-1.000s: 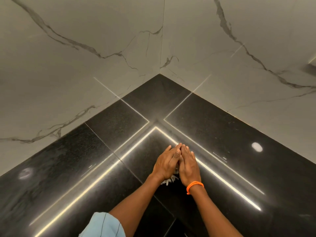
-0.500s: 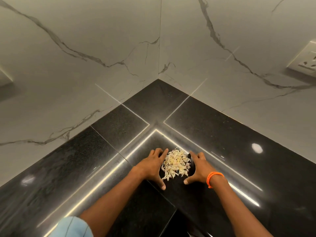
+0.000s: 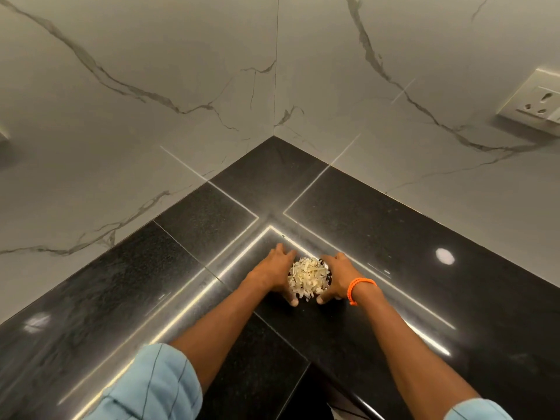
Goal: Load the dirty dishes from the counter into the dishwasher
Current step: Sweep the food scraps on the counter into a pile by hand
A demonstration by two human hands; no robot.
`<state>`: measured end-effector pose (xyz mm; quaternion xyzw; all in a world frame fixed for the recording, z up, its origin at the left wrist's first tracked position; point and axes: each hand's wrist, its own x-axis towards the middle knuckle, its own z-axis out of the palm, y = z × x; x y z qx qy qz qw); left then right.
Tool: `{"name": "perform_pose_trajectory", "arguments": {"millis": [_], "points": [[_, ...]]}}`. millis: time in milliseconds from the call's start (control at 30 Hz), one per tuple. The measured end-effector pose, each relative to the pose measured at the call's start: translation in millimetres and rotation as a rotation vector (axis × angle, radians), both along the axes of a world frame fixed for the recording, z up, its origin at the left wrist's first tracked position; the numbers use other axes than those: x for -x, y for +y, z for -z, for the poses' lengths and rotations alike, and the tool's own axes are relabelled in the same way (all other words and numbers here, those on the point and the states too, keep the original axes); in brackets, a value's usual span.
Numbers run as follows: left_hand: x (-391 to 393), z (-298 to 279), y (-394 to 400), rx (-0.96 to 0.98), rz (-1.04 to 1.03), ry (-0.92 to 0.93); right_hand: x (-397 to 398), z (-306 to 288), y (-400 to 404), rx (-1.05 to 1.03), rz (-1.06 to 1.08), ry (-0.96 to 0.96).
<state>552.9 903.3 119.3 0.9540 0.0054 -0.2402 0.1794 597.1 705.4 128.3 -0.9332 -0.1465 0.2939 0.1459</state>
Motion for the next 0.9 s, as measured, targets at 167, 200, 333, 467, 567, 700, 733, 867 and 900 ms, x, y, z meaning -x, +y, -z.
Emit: {"name": "perform_pose_trajectory", "arguments": {"millis": [167,200,333,467,567,700,733,867,900], "points": [[-1.3,-2.8,-3.3,-0.003,0.088,0.029,2.8,-0.6,10.3,0.033,-0.032,0.014],[-2.2,-4.9,-6.9,0.028,0.082,0.008,2.9,-0.3,15.0,0.007,-0.033,-0.006],[-5.3,-9.9,-20.2,0.121,-0.015,-0.078,5.8,-3.1,32.0,-0.109,-0.022,-0.116],[-7.3,-7.2,-24.1,0.157,-0.132,-0.086,7.8,-6.6,39.1,-0.125,0.038,-0.151],[-7.6,-8.6,-25.0,0.171,-0.188,-0.088,8.6,-8.3,36.3,-0.147,0.079,-0.137],[-7.9,-17.9,-28.5,0.172,-0.231,-0.117,10.0,-12.3,34.3,-0.165,0.13,-0.146],[-7.7,-21.2,-29.2,0.168,-0.24,-0.121,10.6,-14.4,34.0,-0.168,0.142,-0.154],[-7.0,-34.1,-32.4,0.196,-0.271,-0.124,12.3,-27.6,30.8,-0.194,0.158,-0.155],[-5.2,-38.3,-33.8,0.193,-0.27,-0.13,13.3,-31.3,28.7,-0.2,0.154,-0.152]]}}
